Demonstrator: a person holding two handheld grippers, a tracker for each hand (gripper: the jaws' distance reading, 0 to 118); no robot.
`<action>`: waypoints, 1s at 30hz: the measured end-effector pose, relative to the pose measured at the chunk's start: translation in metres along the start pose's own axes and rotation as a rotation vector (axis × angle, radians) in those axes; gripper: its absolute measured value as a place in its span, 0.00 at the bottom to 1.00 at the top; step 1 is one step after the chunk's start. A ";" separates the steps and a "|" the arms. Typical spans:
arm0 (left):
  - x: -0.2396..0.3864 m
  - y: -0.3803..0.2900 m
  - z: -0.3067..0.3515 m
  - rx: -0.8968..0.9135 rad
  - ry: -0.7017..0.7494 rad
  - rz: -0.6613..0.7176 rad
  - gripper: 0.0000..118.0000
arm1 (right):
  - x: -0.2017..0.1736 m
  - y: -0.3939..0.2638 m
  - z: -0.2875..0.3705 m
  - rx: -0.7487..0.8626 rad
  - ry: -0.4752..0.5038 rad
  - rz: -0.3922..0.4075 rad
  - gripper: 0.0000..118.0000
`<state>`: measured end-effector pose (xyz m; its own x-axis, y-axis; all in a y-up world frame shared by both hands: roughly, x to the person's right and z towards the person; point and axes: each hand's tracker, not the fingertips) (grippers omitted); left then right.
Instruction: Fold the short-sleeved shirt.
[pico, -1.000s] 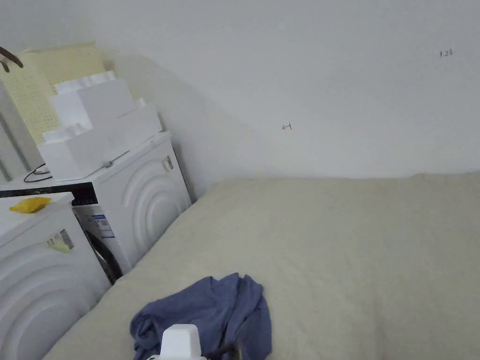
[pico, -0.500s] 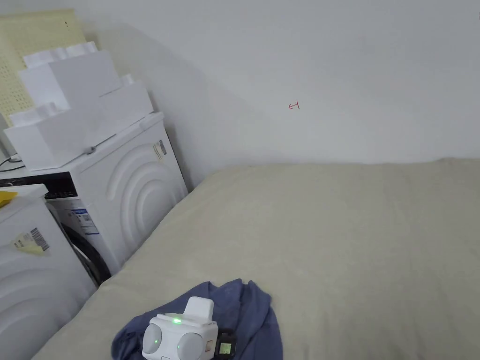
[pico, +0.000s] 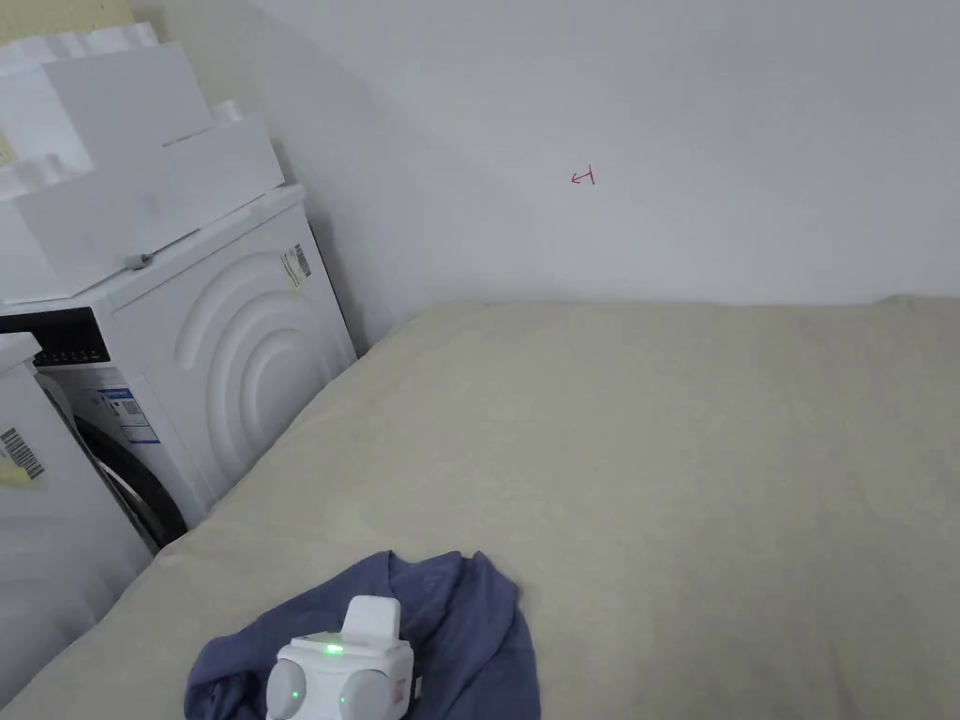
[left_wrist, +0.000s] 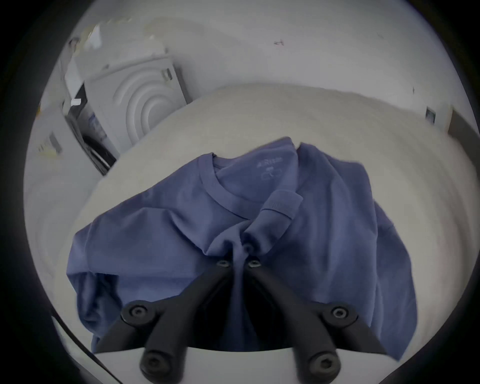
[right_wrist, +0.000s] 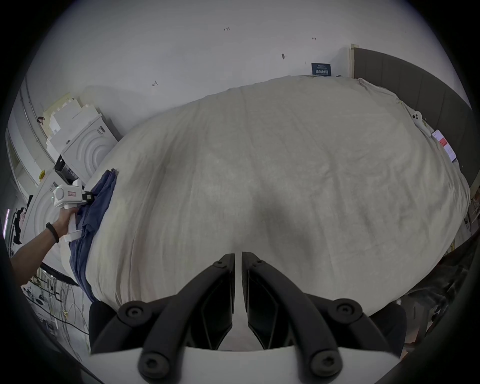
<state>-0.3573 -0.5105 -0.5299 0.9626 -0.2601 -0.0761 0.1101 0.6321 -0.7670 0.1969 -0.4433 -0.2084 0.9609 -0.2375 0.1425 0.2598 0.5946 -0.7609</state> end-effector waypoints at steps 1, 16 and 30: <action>0.001 0.000 -0.003 -0.007 -0.003 -0.001 0.02 | 0.000 -0.001 0.000 -0.004 0.003 -0.003 0.05; -0.113 0.064 0.195 0.397 -0.161 0.386 0.00 | 0.026 -0.015 0.044 0.070 0.039 0.004 0.05; 0.038 0.156 0.285 0.514 -0.330 -0.045 0.00 | 0.066 -0.055 0.086 0.138 0.016 -0.116 0.05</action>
<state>-0.2334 -0.2133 -0.4711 0.9710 -0.1072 0.2136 0.1791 0.9182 -0.3533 0.2540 -0.4250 -0.1029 0.9224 -0.3221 0.2131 0.3804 0.6623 -0.6454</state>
